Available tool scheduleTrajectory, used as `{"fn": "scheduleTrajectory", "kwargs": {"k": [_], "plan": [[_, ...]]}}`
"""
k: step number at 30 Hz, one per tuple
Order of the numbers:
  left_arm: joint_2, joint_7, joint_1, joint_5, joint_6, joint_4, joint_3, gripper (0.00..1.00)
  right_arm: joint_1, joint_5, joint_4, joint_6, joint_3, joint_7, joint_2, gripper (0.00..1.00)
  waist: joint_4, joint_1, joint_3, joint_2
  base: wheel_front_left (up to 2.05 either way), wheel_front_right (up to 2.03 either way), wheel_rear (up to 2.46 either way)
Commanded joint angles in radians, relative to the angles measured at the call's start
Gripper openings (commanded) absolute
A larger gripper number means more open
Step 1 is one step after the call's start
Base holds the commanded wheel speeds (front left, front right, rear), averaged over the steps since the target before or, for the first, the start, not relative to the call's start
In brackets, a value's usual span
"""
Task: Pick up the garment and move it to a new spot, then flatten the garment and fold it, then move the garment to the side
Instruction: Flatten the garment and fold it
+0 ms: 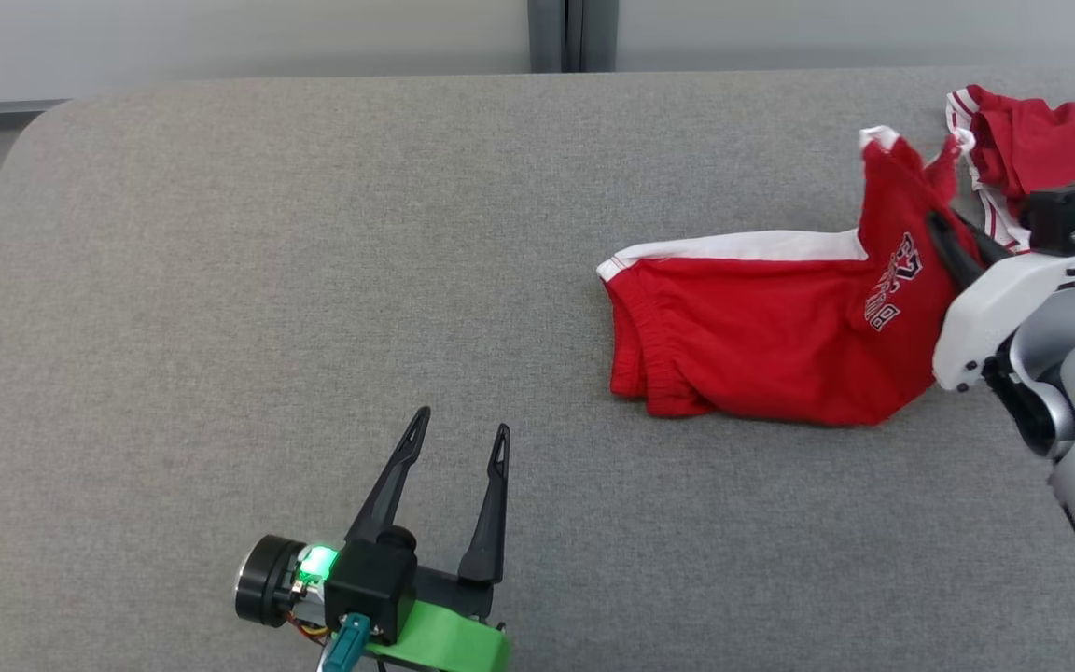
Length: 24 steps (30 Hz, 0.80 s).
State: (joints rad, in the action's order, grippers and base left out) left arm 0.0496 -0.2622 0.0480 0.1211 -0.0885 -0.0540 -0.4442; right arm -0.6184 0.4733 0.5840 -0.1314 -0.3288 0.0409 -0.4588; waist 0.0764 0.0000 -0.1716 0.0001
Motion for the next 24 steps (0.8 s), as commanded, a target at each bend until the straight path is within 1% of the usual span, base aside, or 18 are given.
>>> {"fn": "scheduleTrajectory", "kwargs": {"k": [1,3,8,12,16,20,21,22,23,24], "plan": [[0.002,-0.003,-0.016,0.004,-0.001,0.001,0.003,1.0,0.023,-0.018,-0.022,0.002,0.014,0.018,0.019,0.0,0.014,0.0,0.019,-0.0001,0.0,0.0,0.0],[0.002,-0.003,-0.027,0.004,-0.006,0.005,0.008,1.0,0.034,-0.05,-0.067,0.001,0.036,0.046,0.06,0.0,0.022,0.0,0.024,-0.0001,0.0,0.0,0.0],[0.002,-0.003,-0.037,-0.004,0.001,0.009,0.013,1.0,0.082,-0.137,-0.192,0.001,0.094,0.118,0.176,0.0,0.049,0.0,0.022,-0.0001,0.0,0.0,0.0],[0.002,-0.003,-0.025,0.002,0.005,0.012,0.003,1.0,0.114,-0.232,-0.27,0.001,0.108,0.172,0.258,0.0,0.07,0.0,0.004,-0.0001,0.0,0.0,0.0],[0.002,-0.003,-0.007,0.01,0.007,0.015,-0.004,1.0,0.138,-0.296,-0.304,0.001,0.105,0.212,0.32,0.0,0.092,0.0,-0.015,-0.0001,0.0,0.0,0.0],[0.002,-0.003,0.005,0.01,0.007,0.01,0.001,1.0,0.158,-0.328,-0.304,0.001,0.093,0.233,0.358,0.0,0.109,0.0,-0.029,-0.0001,0.0,0.0,0.0],[0.002,-0.003,0.006,0.011,0.007,0.01,0.003,1.0,0.162,-0.328,-0.302,0.001,0.091,0.237,0.366,0.05,0.111,0.0,-0.03,-0.0001,0.0,0.0,0.0],[0.002,-0.003,0.006,0.012,0.008,0.01,0.004,1.0,0.166,-0.32,-0.301,0.001,0.083,0.239,0.373,0.29,0.112,0.0,-0.033,-0.0001,0.0,0.0,0.0],[0.002,-0.003,0.007,0.013,0.007,0.009,0.004,1.0,0.168,-0.302,-0.304,0.001,0.075,0.24,0.382,0.6,0.113,0.0,-0.034,-0.0001,0.0,0.0,0.0],[0.002,-0.003,0.007,0.017,0.005,0.008,0.005,1.0,0.168,-0.27,-0.313,0.001,0.071,0.236,0.39,1.0,0.112,0.0,-0.036,-0.0001,0.0,0.0,0.0]]}}
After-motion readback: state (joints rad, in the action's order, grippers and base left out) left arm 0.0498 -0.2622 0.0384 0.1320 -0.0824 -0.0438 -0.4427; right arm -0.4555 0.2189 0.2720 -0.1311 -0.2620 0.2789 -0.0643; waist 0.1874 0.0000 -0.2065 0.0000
